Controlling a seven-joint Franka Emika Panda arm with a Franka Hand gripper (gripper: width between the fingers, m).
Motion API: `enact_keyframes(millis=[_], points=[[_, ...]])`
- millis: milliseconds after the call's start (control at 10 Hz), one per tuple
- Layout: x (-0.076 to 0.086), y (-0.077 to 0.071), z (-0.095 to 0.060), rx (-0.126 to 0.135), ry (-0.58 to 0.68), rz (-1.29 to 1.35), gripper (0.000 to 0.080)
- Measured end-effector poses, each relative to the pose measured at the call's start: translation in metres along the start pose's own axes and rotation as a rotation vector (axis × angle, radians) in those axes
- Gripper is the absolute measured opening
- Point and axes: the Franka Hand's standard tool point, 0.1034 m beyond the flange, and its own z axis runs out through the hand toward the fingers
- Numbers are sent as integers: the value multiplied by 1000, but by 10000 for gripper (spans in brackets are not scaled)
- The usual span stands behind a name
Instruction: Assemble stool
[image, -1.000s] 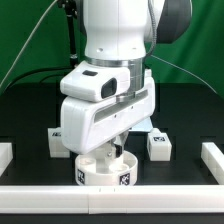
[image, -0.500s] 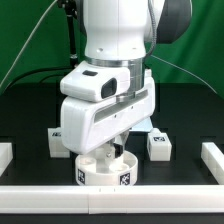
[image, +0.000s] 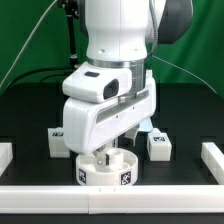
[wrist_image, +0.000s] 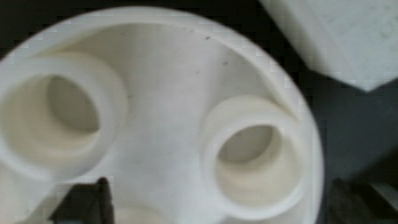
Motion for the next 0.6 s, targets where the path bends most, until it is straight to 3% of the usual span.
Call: enact_keyframes(millis=[200,600], points=[[-3,-6,5,6,-3,-2,646],[-4,-10,8,11,-5,-4,623]])
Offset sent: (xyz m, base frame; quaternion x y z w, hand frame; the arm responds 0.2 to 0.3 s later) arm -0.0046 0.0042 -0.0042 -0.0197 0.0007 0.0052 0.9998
